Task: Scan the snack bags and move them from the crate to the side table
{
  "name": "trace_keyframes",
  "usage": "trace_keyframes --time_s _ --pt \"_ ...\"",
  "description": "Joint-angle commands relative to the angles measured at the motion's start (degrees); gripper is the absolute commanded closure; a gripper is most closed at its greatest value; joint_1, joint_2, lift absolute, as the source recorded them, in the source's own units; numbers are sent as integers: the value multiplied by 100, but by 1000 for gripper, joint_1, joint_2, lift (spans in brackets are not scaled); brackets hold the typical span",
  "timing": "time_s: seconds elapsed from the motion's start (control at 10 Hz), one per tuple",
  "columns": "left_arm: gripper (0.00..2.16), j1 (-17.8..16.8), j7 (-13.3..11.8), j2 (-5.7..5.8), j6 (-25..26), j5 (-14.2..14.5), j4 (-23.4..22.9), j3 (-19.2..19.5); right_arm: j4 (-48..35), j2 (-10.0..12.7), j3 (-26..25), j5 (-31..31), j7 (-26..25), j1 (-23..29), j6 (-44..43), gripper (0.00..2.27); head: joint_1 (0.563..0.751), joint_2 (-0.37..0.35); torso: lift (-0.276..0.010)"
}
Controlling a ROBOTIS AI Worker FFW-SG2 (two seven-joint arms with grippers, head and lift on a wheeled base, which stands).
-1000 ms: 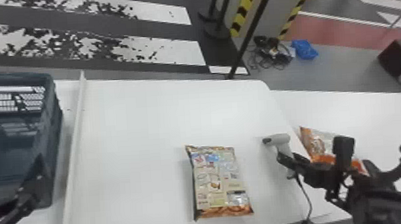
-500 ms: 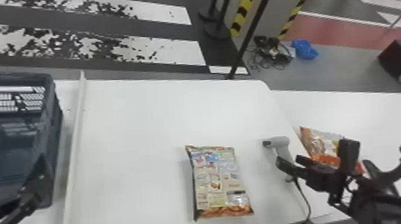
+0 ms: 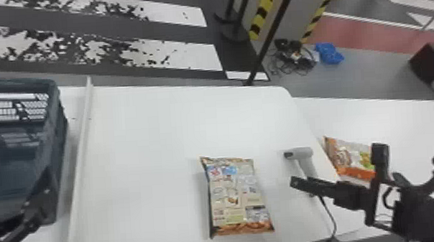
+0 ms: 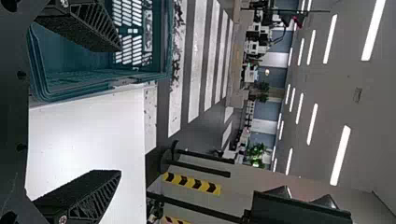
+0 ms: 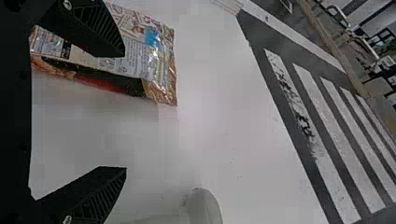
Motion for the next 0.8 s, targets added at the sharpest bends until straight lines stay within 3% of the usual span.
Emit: trace_keyframes --time_s 0.0,0.3,0.7 --pt "60 8 8 16 12 0 14 9 206 -278 471 143 178 -260 600 80 695 -350 -87" --pt "60 26 8 25 12 27 32 62 874 -339 1245 644 627 -700 618 87 695 -339 -87" --pt "60 -18 0 34 12 27 58 62 901 -313 1544 609 978 -726 618 87 695 -291 -87"
